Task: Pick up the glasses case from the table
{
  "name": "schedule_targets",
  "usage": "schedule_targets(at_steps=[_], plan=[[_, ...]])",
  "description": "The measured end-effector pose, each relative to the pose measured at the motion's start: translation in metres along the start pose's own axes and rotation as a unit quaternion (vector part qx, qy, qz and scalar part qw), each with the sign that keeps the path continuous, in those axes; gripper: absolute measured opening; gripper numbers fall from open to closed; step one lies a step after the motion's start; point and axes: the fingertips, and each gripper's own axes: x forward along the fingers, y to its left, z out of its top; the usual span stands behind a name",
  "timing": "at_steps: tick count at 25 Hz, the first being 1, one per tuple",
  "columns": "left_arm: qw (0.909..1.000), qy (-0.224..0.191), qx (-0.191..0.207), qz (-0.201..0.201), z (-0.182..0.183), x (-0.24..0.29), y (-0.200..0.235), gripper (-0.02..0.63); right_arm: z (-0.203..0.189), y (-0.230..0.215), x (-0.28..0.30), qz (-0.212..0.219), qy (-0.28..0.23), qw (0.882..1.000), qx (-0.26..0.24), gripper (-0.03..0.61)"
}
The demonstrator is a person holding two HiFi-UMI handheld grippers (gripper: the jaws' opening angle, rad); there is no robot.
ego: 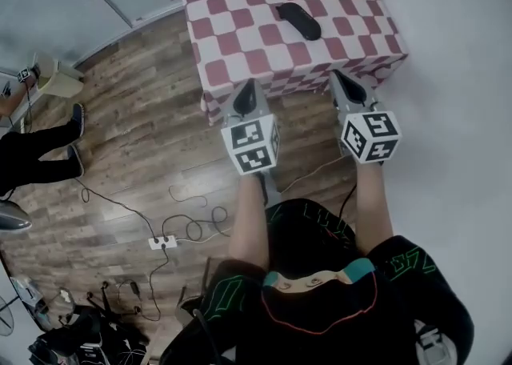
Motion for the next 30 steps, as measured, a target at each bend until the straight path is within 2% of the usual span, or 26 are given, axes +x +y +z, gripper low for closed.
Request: schedule_targets(at_steps=[2, 5, 12, 15, 22, 30], plan=[[0.9999, 0.01, 0.012, -0.003, 0.002, 0.021, 0.005, 0.009, 0.004, 0.012, 0.02, 0.013, 0.006, 1.0, -0.01, 0.003], [0.9987, 0.036, 0.008, -0.034, 0.001, 0.042, -0.003, 0.009, 0.001, 0.008, 0.033, 0.011, 0.021, 1.0, -0.014, 0.003], [0.9963, 0.019, 0.044, -0.071, 0.019, 0.079, -0.032, 0.009, -0.007, -0.045, 0.031, -0.041, 0.033, 0.999, 0.005, 0.004], [0.9957, 0.014, 0.048, -0.078, 0.03, 0.092, -0.037, 0.009, 0.005, -0.054, 0.039, -0.044, 0.029, 0.999, 0.002, 0.003], [0.9968, 0.0, 0.051, -0.062, 0.046, 0.129, -0.03, 0.009, 0.011, -0.06, 0.076, -0.011, 0.046, 0.998, -0.028, 0.003], [0.9988, 0.009, 0.037, -0.03, 0.049, 0.177, -0.007, 0.009, 0.012, -0.08, 0.138, 0.024, 0.081, 0.996, -0.042, 0.004]])
